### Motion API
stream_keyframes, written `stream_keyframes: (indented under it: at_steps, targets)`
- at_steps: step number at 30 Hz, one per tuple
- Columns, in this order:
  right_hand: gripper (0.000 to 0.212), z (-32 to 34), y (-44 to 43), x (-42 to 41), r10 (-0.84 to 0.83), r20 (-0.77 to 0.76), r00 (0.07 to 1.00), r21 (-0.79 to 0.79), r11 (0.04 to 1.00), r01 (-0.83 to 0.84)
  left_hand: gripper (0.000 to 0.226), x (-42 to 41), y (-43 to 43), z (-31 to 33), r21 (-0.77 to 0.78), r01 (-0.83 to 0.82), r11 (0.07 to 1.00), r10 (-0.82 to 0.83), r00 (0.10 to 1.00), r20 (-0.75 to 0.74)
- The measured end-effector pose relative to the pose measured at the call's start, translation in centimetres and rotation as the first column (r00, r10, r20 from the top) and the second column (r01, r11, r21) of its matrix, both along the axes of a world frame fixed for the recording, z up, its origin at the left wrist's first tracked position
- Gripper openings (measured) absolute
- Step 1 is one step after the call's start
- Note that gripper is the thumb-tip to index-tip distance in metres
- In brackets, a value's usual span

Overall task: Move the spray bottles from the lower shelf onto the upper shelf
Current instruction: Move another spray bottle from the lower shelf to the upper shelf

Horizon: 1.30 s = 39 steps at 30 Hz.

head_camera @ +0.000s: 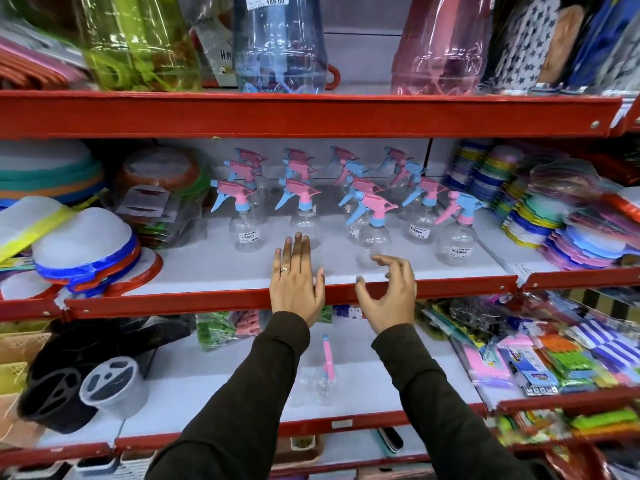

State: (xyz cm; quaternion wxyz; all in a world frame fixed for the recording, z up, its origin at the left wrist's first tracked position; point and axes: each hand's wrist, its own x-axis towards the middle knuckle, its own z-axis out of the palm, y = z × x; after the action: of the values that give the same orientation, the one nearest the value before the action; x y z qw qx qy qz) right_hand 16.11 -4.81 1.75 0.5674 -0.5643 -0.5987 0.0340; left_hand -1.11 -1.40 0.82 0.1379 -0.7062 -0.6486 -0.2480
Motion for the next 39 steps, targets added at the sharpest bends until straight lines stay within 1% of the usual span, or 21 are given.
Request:
stream_keyframes:
  at_steps: [3, 5, 8, 11, 13, 16, 18, 19, 20, 21, 24, 25, 27, 29, 35, 39]
  targets:
    - [0.032, -2.7, -1.6, -0.9, -0.047, 0.074, 0.996, -0.028, 0.998, 0.049, 0.069, -2.2, -0.6, 0.1, 0.009, -0.021, 1.000, 0.020, 0.999, 0.036]
    - [0.031, -5.3, -2.6, -1.6, -0.037, 0.064, 0.997, -0.092, 0.995, 0.043, 0.069, -4.6, -0.8, 0.2, 0.019, -0.052, 0.998, 0.051, 0.998, 0.037]
    - [0.033, -8.9, -4.3, -2.5, 0.028, 0.021, 0.999, -0.240, 0.970, -0.022, 0.069, -8.4, -1.0, 0.4, 0.025, -0.092, 0.995, 0.091, 0.995, 0.039]
    - [0.037, -12.3, -5.2, -3.3, 0.060, 0.003, 0.998, -0.409, 0.911, -0.054, 0.069, -11.3, -1.2, 0.4, 0.018, -0.120, 0.993, 0.120, 0.993, 0.021]
    - [0.049, -14.3, -5.2, -3.8, 0.063, -0.029, 0.998, -0.569, 0.820, -0.069, 0.070, -12.4, -1.0, 0.4, 0.004, -0.118, 0.993, 0.118, 0.993, 0.002]
    - [0.069, -16.6, -4.8, -4.4, 0.085, -0.057, 0.995, -0.770, 0.631, -0.098, 0.069, -13.0, -0.6, 0.1, -0.020, -0.090, 0.996, 0.090, 0.996, -0.016]
    - [0.076, -18.0, -4.2, -4.8, 0.110, -0.073, 0.991, -0.845, 0.522, -0.120, 0.069, -13.1, -0.3, 0.0, -0.023, -0.078, 0.997, 0.078, 0.997, -0.019]
    - [0.077, -18.9, -3.7, -4.9, 0.112, -0.077, 0.991, -0.866, 0.485, -0.122, 0.069, -13.1, -0.1, -0.1, -0.019, -0.075, 0.997, 0.074, 0.997, -0.020]
    - [0.077, -19.4, -3.4, -5.1, 0.112, -0.073, 0.991, -0.873, 0.473, -0.117, 0.068, -13.2, -0.1, -0.2, -0.012, -0.073, 0.997, 0.073, 0.997, -0.023]
    - [0.076, -20.1, -3.0, -5.2, 0.097, -0.065, 0.993, -0.877, 0.469, -0.104, 0.068, -13.2, 0.0, -0.2, -0.003, -0.073, 0.997, 0.072, 0.997, -0.027]
    - [0.059, -20.3, -2.4, -6.1, 0.072, -0.066, 0.995, -0.870, 0.484, -0.093, 0.067, -13.2, -0.1, -0.3, 0.024, -0.073, 0.997, 0.074, 0.997, -0.034]
    - [0.057, -20.2, -2.3, -6.4, 0.063, -0.076, 0.995, -0.869, 0.484, -0.097, 0.067, -13.2, -0.1, -0.3, 0.028, -0.076, 0.997, 0.077, 0.996, -0.037]
    - [0.060, -20.2, -2.2, -6.9, 0.045, -0.086, 0.995, -0.874, 0.477, -0.097, 0.066, -13.2, 0.0, -0.4, 0.029, -0.083, 0.996, 0.084, 0.995, -0.044]
    - [0.063, -20.4, -2.3, -7.3, 0.010, -0.096, 0.995, -0.868, 0.489, -0.089, 0.066, -13.2, 0.0, -0.3, 0.026, -0.088, 0.996, 0.089, 0.995, -0.050]
    - [0.061, -19.4, -4.2, -6.9, -0.074, -0.154, 0.985, -0.791, 0.606, -0.078, 0.066, -13.0, -0.1, -0.2, 0.026, -0.084, 0.996, 0.085, 0.995, -0.045]
    - [0.059, -17.1, -5.6, -6.6, -0.083, -0.186, 0.979, -0.688, 0.723, -0.069, 0.067, -12.9, -0.3, -0.2, 0.010, -0.089, 0.996, 0.089, 0.995, -0.041]
